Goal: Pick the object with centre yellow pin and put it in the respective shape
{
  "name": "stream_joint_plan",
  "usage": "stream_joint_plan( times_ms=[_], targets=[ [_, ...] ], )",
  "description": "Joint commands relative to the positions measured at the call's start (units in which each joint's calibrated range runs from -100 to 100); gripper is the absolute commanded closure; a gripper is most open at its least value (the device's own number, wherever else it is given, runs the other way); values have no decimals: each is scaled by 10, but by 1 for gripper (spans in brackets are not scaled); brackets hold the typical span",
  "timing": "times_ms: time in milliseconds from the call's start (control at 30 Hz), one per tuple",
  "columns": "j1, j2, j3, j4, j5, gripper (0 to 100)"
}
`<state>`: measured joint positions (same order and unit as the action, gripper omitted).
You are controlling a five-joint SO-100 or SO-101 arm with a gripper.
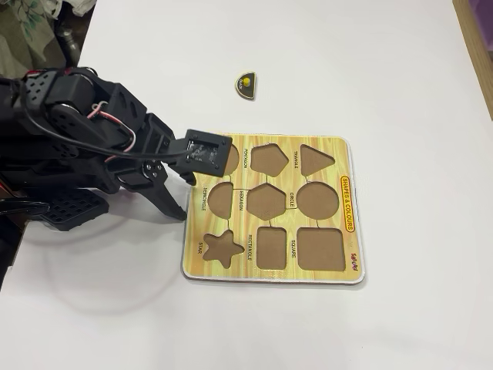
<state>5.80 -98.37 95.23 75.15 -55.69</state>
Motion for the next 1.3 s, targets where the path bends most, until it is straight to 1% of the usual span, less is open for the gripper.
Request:
stream_joint_plan(
  times_ms=[0,333,500,700,867,1167,1267],
  targets=[
    [1,61,-92,0,-1,79],
    [-4,292,-338,10,5,79],
    [-81,422,-465,11,5,79],
    [-189,520,-577,11,3,79],
    [-264,573,-632,11,5,79],
    [-424,676,-683,11,-1,78],
    [-463,717,-707,11,-1,78]
  ],
)
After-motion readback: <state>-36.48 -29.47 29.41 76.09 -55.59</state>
